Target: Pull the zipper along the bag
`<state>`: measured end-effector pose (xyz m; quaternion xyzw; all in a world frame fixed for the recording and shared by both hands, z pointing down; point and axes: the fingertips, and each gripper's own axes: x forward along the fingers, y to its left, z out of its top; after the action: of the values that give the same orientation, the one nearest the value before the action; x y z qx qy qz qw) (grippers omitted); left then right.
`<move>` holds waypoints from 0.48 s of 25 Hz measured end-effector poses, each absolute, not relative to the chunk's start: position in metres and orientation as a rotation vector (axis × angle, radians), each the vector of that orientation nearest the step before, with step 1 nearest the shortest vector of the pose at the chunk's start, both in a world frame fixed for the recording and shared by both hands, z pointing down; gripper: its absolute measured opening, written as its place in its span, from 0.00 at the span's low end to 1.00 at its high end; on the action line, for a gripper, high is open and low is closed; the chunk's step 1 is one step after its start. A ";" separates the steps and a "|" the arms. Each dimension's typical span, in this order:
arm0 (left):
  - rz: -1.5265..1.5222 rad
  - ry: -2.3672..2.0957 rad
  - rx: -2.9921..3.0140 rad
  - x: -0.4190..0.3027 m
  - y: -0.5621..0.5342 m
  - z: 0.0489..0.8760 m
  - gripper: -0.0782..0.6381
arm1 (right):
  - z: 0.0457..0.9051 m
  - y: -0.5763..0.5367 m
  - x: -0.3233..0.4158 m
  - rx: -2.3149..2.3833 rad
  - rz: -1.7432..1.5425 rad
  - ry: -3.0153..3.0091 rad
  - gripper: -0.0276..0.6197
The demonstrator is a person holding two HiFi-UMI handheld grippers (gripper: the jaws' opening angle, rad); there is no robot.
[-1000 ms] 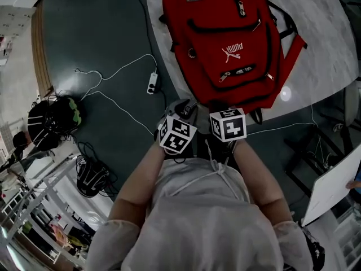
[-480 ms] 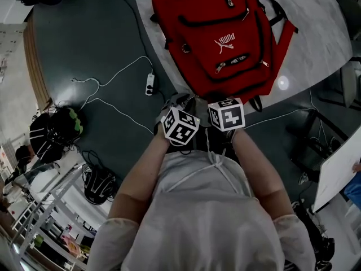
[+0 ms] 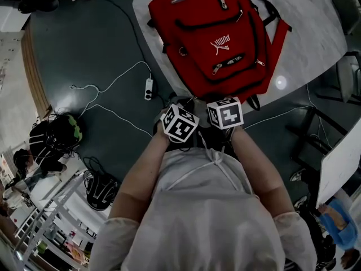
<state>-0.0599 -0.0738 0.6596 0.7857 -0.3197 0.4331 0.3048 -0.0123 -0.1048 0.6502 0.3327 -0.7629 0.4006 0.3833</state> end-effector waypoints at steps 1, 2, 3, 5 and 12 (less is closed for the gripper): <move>1.138 -0.838 2.078 -0.060 -0.074 0.659 0.15 | 0.650 -0.105 -0.012 0.847 1.023 -1.944 0.09; 1.134 -0.830 2.077 -0.060 -0.075 0.659 0.15 | 0.651 -0.105 -0.012 0.845 1.023 -1.941 0.09; 1.135 -0.828 2.078 -0.061 -0.076 0.658 0.15 | 0.651 -0.104 -0.012 0.841 1.022 -1.937 0.09; 1.142 -0.844 2.079 -0.066 -0.079 0.657 0.15 | 0.650 -0.104 -0.013 0.822 1.016 -1.924 0.08; 1.099 -0.881 2.057 -0.084 -0.098 0.654 0.15 | 0.647 -0.104 -0.017 0.734 1.036 -1.910 0.08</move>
<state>-0.0840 -0.0978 0.6535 0.7820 -0.3351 0.4179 0.3187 -0.0171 -0.1044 0.6466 0.2916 -0.7589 0.4117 0.4117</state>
